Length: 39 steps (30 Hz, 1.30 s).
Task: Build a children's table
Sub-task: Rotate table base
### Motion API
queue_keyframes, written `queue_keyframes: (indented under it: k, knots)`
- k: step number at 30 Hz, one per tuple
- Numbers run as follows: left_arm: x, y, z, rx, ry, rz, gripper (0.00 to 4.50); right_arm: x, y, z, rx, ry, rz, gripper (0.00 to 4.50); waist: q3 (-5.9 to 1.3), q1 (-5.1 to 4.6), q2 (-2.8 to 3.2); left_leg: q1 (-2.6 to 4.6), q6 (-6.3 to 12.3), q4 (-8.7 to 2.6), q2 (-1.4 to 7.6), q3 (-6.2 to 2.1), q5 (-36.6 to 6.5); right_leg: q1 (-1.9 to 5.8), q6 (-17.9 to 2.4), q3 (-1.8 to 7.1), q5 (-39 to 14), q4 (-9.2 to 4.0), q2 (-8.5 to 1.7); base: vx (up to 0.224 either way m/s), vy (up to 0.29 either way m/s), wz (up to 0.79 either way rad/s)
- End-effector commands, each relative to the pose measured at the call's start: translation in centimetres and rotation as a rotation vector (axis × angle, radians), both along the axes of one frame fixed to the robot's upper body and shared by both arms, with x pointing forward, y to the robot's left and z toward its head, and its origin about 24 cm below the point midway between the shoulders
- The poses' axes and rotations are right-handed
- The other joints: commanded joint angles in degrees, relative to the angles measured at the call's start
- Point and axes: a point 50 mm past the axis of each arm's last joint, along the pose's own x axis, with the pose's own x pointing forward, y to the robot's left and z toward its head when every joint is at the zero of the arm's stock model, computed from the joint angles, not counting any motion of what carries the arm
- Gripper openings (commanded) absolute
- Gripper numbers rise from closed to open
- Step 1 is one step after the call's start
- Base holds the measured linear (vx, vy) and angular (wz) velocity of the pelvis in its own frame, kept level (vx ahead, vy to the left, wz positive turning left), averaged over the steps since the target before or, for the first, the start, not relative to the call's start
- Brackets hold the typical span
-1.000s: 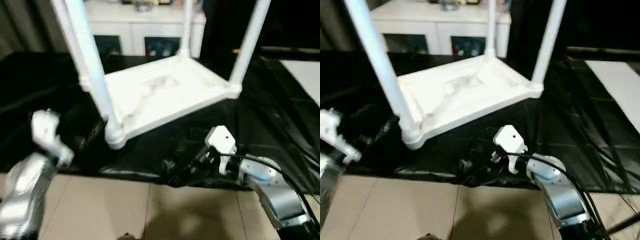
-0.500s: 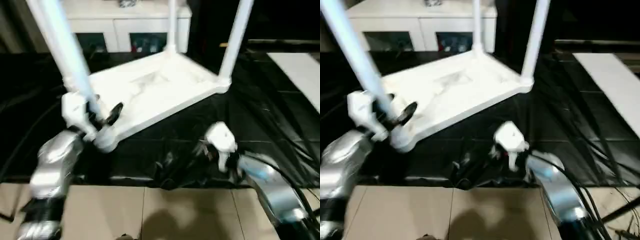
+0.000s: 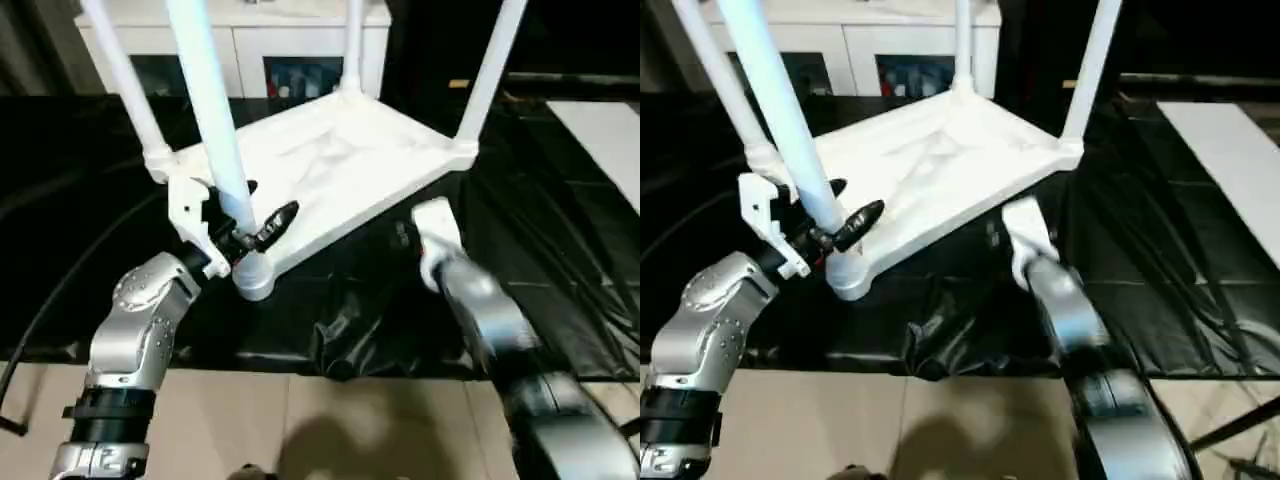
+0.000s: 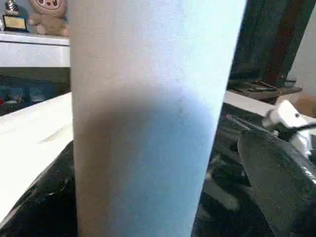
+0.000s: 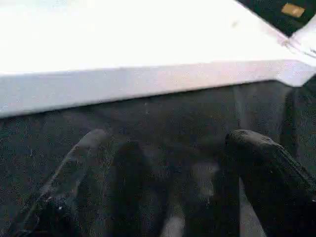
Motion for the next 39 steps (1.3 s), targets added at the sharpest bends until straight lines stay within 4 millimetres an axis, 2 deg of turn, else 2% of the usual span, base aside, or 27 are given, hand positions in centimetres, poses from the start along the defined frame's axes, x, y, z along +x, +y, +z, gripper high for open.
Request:
queue_keyframes:
  k: [1,3,4,5,6,7,8,9,11,13,14,15,17,18,20,22,25,26,28,31,32,33,34,35,39]
  knots:
    - [-0.8,-0.6,0.7,-0.01,-0.009,-0.059,4.47,0.7,0.0,0.3,0.027,0.003,-0.054,4.0,-4.28,0.22,-0.73,1.34,1.73,-4.03,1.77,-0.02,-5.1,2.43,-14.2,2.02,3.3,-3.33,-3.91,0.0,0.0,0.0]
    - [-1.3,-1.0,1.1,-0.016,-0.009,-0.089,4.47,1.1,0.7,0.5,0.041,0.016,-0.047,4.0,-4.02,0.11,-0.86,1.19,1.82,-3.91,1.83,0.18,-3.2,2.17,-14.1,1.99,7.2,-2.8,-3.43,0.0,0.0,0.0]
    - [-1.4,-1.1,1.2,-0.018,-0.009,-0.098,4.47,1.1,1.0,0.4,0.047,0.023,-0.038,4.0,-3.89,0.18,-1.14,1.23,2.25,-3.86,1.79,0.28,-2.3,2.09,-13.8,2.01,9.3,-2.79,-3.26,0.0,0.0,0.0]
    - [-1.4,-1.1,1.2,-0.018,-0.009,-0.098,4.47,1.1,1.0,0.4,0.047,0.023,-0.038,4.0,-3.98,0.13,-1.12,1.26,2.37,-3.79,1.74,0.26,-2.0,2.14,-13.9,2.01,10.2,-2.62,-3.21,0.0,0.0,0.0]
    - [-1.7,-1.4,1.5,-0.022,-0.01,-0.119,4.47,1.2,1.3,0.5,0.035,0.028,-0.028,4.0,-3.35,0.26,-1.77,1.24,2.84,-3.92,1.8,0.44,-2.2,1.76,-13.8,2.09,11.0,-2.79,-3.23,0.0,0.0,0.0]
    - [-1.7,-1.4,1.5,-0.022,-0.01,-0.119,4.47,1.2,1.3,0.5,0.035,0.028,-0.028,4.0,-3.42,0.28,-1.71,1.05,3.0,-3.93,1.71,0.35,-2.3,2.02,-13.9,2.11,11.1,-2.6,-3.25,0.0,0.0,0.0]
    - [-2.2,-1.8,1.9,-0.027,-0.011,-0.15,4.47,1.3,1.5,0.5,0.028,0.031,-0.028,4.0,-3.06,0.53,-1.73,1.32,3.2,-3.96,1.82,0.49,-2.7,1.6,-13.7,2.19,10.9,-2.85,-3.28,0.0,0.0,0.0]
    - [-2.6,-2.1,2.2,-0.035,-0.013,-0.17,4.47,1.4,1.6,0.6,0.032,0.031,-0.031,4.0,-2.77,0.46,-1.81,1.13,2.7,-4.2,1.92,0.33,-3.4,1.7,-13.8,2.07,10.0,-2.63,-3.25,0.0,0.0,0.0]
    - [-3.0,-2.4,2.5,-0.04,-0.015,-0.187,4.47,1.5,1.7,0.7,0.035,0.031,-0.033,4.0,-2.68,0.43,-1.8,1.38,2.35,-4.08,2.04,0.4,-3.3,1.45,-14.0,2.1,10.9,-2.52,-3.13,0.0,0.0,0.0]
    - [-3.7,-2.7,3.2,-0.045,-0.018,-0.2,4.47,1.7,1.8,0.9,0.048,0.033,-0.047,4.0,-1.32,0.36,-2.41,0.93,2.35,-4.42,1.94,0.42,-3.2,1.15,-13.6,2.11,11.9,-2.58,-3.0,0.0,0.0,0.0]
    - [-4.0,-2.7,3.4,-0.047,-0.015,-0.203,4.47,1.7,1.7,0.9,0.047,0.035,-0.052,4.0,-1.0,0.23,-2.5,0.94,2.17,-4.58,1.97,0.43,-4.7,1.14,-13.6,2.14,10.0,-2.74,-3.1,0.0,0.0,0.0]
    - [-4.1,-2.8,3.4,-0.045,-0.014,-0.203,4.47,1.7,1.7,0.9,0.047,0.034,-0.053,4.0,-1.0,0.24,-2.38,1.06,1.9,-4.58,2.07,0.38,-5.5,1.16,-13.7,2.13,8.9,-2.72,-3.22,0.0,0.0,0.0]
    - [-4.5,-2.8,3.6,-0.039,-0.011,-0.206,4.47,1.8,1.8,0.9,0.049,0.032,-0.051,4.0,-0.16,0.08,-2.62,0.88,1.43,-4.76,2.1,0.43,-6.3,1.01,-13.6,2.27,7.4,-2.91,-3.25,0.0,0.0,0.0]
    - [-4.8,-2.8,3.8,-0.031,-0.005,-0.213,4.47,1.8,2.3,1.1,0.077,0.021,-0.032,4.0,0.75,-0.03,-2.9,0.75,1.31,-4.98,2.07,0.42,-6.9,0.8,-13.2,2.36,6.0,-3.07,-3.23,0.0,0.0,0.0]
    - [-4.9,-2.8,3.9,-0.028,-0.004,-0.215,4.47,1.9,2.5,1.2,0.093,0.013,-0.019,4.0,0.8,0.02,-2.89,0.89,1.25,-4.94,2.01,0.44,-6.8,0.87,-13.1,2.43,5.7,-3.09,-3.34,0.0,0.0,0.0]
    - [-4.8,-3.0,4.3,-0.019,-0.009,-0.228,4.47,2.0,3.6,1.7,0.132,-0.008,0.021,4.0,1.63,-0.11,-3.1,0.78,1.47,-5.15,1.99,0.5,-6.4,0.7,-13.3,2.5,6.0,-3.16,-3.29,0.0,0.0,0.0]
    - [-4.8,-3.3,4.5,-0.019,-0.011,-0.235,4.47,2.0,4.1,2.0,0.153,-0.015,0.041,4.0,1.94,-0.37,-3.32,0.5,1.73,-5.22,1.87,0.47,-4.8,1.05,-13.2,2.56,7.1,-3.04,-3.39,0.0,0.0,0.0]
    - [-4.8,-3.8,4.8,-0.022,-0.019,-0.251,4.47,2.0,4.9,2.1,0.167,-0.021,0.074,4.0,2.31,-0.51,-3.41,0.62,1.85,-5.27,1.95,0.52,-4.5,0.78,-13.3,2.6,7.5,-3.17,-3.4,0.0,0.0,0.0]
    - [-4.7,-4.5,5.1,-0.032,-0.026,-0.268,4.47,1.9,5.8,2.3,0.193,-0.021,0.109,4.0,2.6,-0.76,-3.4,0.69,1.87,-5.33,2.04,0.54,-4.4,0.83,-14.0,2.68,8.0,-3.11,-3.47,0.0,0.0,0.0]
    - [-5.0,-7.0,5.8,-0.082,-0.038,-0.342,4.47,1.4,8.1,2.3,0.225,-0.018,0.212,4.0,2.83,-1.07,-3.46,0.5,1.79,-5.4,2.19,0.47,-4.2,1.08,-14.7,2.6,8.5,-3.04,-3.58,0.0,0.0,0.0]
    - [-5.2,-7.8,6.0,-0.097,-0.04,-0.367,4.47,1.3,8.7,2.3,0.227,-0.02,0.242,4.0,2.89,-1.1,-3.42,0.66,1.82,-5.38,2.25,0.5,-4.1,0.97,-15.1,2.64,8.9,-3.04,-3.57,0.0,0.0,0.0]
    - [-5.4,-8.3,6.1,-0.11,-0.04,-0.383,4.47,1.2,9.1,2.3,0.226,-0.024,0.268,4.0,2.82,-1.2,-3.45,0.5,1.98,-5.3,2.23,0.47,-3.5,1.23,-15.5,2.64,9.9,-2.89,-3.68,0.0,0.0,0.0]
    - [-5.5,-8.8,6.2,-0.119,-0.039,-0.398,4.47,1.0,9.5,2.3,0.227,-0.024,0.289,4.0,2.85,-1.4,-3.58,0.21,2.3,-5.27,2.17,0.42,-2.1,1.51,-15.7,2.54,11.5,-2.72,-3.77,0.0,0.0,0.0]
    - [-5.5,-8.8,6.2,-0.119,-0.039,-0.398,4.47,1.0,9.5,2.3,0.227,-0.024,0.289,4.0,2.81,-1.52,-3.66,0.25,2.56,-5.2,2.16,0.47,-1.7,1.53,-15.9,2.53,12.3,-2.69,-3.75,0.0,0.0,0.0]
    - [-5.7,-10.1,6.3,-0.144,-0.035,-0.431,4.47,0.2,11.7,2.2,0.237,-0.021,0.407,4.0,2.58,-2.27,-3.87,0.25,5.46,-4.68,2.13,0.84,0.9,1.82,-17.5,2.74,18.9,-2.3,-3.7,0.0,0.0,0.0]
